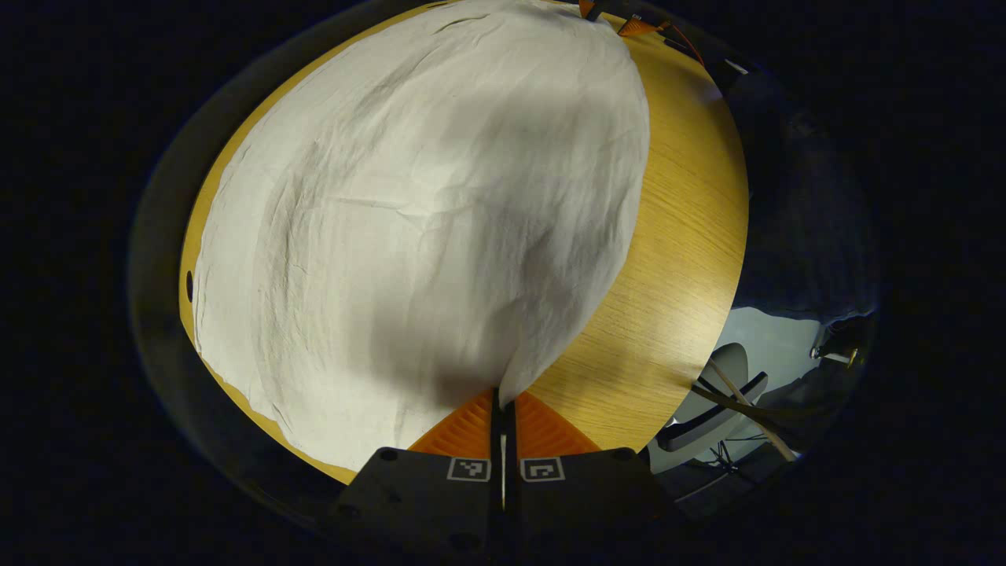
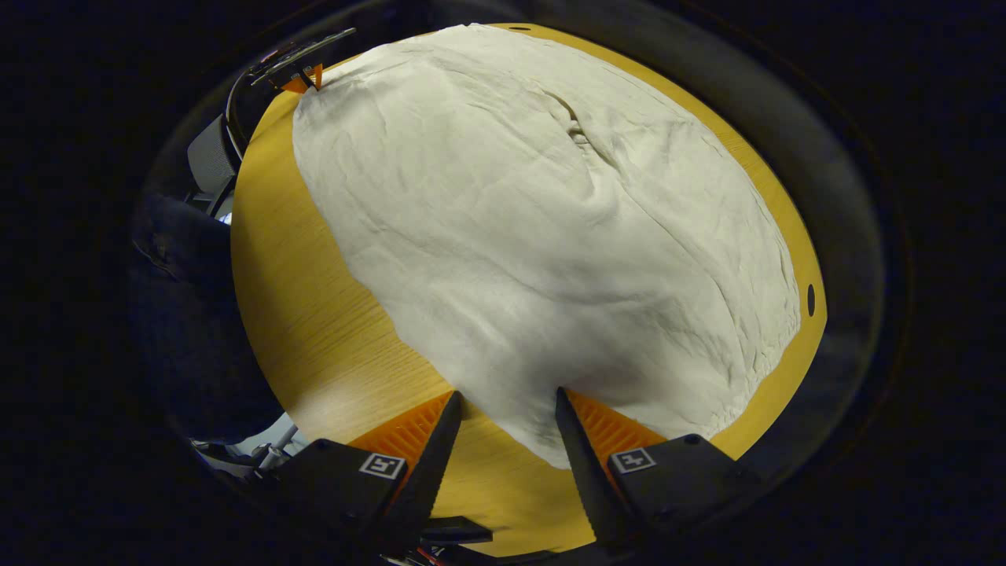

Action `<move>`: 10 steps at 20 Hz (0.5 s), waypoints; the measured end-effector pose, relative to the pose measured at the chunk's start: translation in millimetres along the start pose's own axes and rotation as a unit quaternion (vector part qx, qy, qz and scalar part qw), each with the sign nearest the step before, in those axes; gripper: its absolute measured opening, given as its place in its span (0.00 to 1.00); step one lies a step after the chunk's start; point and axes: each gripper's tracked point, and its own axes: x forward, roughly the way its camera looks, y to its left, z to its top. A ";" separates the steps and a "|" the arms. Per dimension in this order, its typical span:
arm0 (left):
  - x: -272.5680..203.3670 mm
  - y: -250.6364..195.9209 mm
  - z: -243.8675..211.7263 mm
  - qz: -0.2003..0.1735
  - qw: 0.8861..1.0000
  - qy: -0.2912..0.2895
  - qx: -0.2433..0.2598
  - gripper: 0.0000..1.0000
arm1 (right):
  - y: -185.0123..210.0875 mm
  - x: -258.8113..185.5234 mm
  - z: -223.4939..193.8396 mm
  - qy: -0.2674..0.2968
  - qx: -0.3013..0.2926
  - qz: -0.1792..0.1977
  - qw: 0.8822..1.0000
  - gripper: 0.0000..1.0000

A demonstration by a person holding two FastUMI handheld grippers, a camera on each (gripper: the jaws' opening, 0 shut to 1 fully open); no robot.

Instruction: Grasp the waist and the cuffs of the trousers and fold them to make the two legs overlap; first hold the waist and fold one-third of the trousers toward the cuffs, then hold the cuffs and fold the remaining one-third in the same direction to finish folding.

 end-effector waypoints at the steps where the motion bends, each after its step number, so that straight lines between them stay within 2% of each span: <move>1: -0.8 -0.7 1.0 -0.002 1.000 0.000 -0.001 0.00 | -0.5 -0.1 -0.2 0.004 -0.004 -0.002 1.000 0.72; 5: -0.3 -2.2 2.7 -0.007 1.000 0.005 -0.005 0.00 | -10.0 0.2 2.3 0.003 -0.019 -0.024 1.000 0.39; 6: -0.3 -3.0 2.8 -0.008 1.000 0.006 -0.008 0.00 | -11.6 0.3 3.2 0.002 -0.020 -0.030 0.999 0.25; 7: 3.1 -1.0 2.5 -0.009 1.000 0.007 -0.010 0.00 | -11.2 -1.5 2.8 -0.001 -0.023 -0.031 0.999 0.19; 10: 3.0 -1.4 1.6 -0.013 1.000 0.008 -0.010 0.00 | -14.1 -3.9 5.0 0.004 -0.021 -0.041 0.999 0.18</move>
